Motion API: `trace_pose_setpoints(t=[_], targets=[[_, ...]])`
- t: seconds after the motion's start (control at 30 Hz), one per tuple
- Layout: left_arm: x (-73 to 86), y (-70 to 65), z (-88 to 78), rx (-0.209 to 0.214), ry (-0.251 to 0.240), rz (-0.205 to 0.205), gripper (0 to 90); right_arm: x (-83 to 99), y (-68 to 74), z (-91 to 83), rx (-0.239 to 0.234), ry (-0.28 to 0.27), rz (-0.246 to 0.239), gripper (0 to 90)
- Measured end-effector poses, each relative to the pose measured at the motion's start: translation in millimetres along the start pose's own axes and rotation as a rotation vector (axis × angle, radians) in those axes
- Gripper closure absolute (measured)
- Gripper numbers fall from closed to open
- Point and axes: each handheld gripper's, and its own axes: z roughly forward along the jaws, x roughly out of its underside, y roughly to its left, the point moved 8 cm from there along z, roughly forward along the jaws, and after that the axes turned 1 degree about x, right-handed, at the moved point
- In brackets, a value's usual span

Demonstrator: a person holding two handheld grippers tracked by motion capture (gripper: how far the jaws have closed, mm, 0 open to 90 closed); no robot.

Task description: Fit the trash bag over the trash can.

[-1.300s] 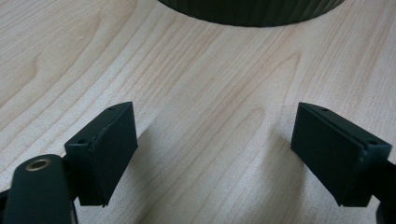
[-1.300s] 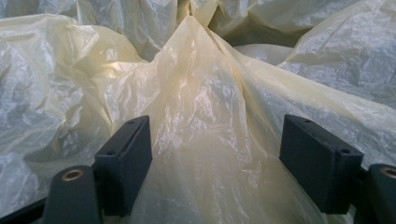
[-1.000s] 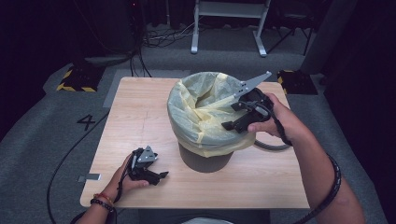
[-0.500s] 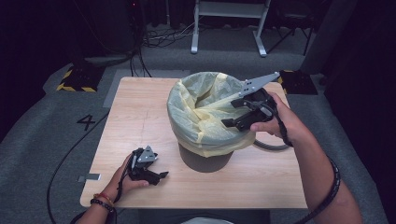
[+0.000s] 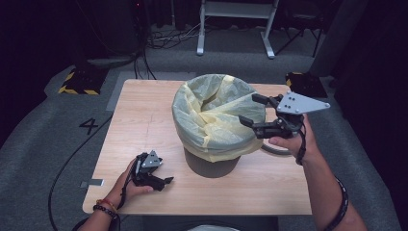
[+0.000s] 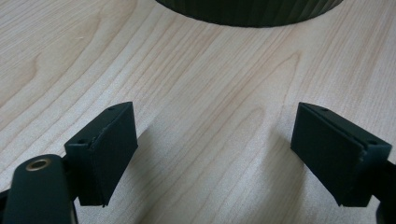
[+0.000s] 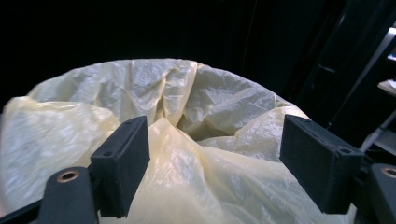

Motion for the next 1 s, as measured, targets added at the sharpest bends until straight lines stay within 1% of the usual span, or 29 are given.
trace_pose_setpoints(t=[0.13,0.27,0.33,0.37,0.4,0.43,0.53,0.6,0.7,0.77,0.8,0.83,0.87,0.93,1.0], targets=[[0.0,0.0,0.0,0.000,0.000,0.000,14.5,8.7,1.0,-14.9,-0.001,-0.011,0.007,24.7],[0.0,0.0,0.0,0.000,0.000,0.001,14.5,24.6,-1.6,-33.1,0.002,-0.005,0.030,25.1],[0.0,0.0,-0.1,0.000,0.001,0.001,14.5,30.0,-3.7,-41.6,-0.007,-0.032,0.058,25.3],[0.1,0.0,0.0,0.000,0.001,0.001,14.5,34.9,-5.9,-46.0,0.003,-0.023,0.055,24.8],[0.0,0.0,0.0,0.000,0.000,0.000,14.4,37.5,-8.4,-51.1,0.029,-0.037,0.040,25.6],[0.0,0.0,0.0,0.000,0.000,0.000,14.5,39.5,-10.6,-57.2,0.033,-0.055,0.045,25.7],[0.0,-0.1,0.0,0.000,0.000,-0.001,14.5,47.9,-14.7,-65.2,0.028,-0.049,0.064,25.2],[0.0,0.0,0.0,0.000,0.000,0.001,14.5,59.0,-16.6,-67.4,0.018,-0.025,0.080,25.1],[0.0,-0.1,0.0,0.000,0.000,-0.001,14.5,75.0,-18.7,-66.2,0.027,0.020,0.077,25.0],[0.0,-0.1,0.0,0.000,0.000,-0.001,14.5,88.7,-20.1,-63.6,0.028,0.059,0.080,24.8],[0.0,-0.1,0.0,0.000,0.000,0.000,14.5,98.3,-21.7,-61.7,0.036,0.084,0.077,24.8],[0.0,0.0,-0.1,0.000,0.001,0.000,14.5,104.2,-22.5,-60.1,0.032,0.094,0.081,24.8],[0.0,-0.1,0.0,0.000,0.000,-0.001,14.5,113.2,-24.1,-57.4,0.031,0.115,0.093,24.8],[0.0,0.0,0.0,0.000,0.000,0.000,14.4,137.1,-28.3,-50.3,0.049,0.186,0.080,24.8],[0.1,0.0,-0.1,0.000,0.001,0.000,14.5,155.5,-30.6,-44.4,0.038,0.226,0.110,24.8]])
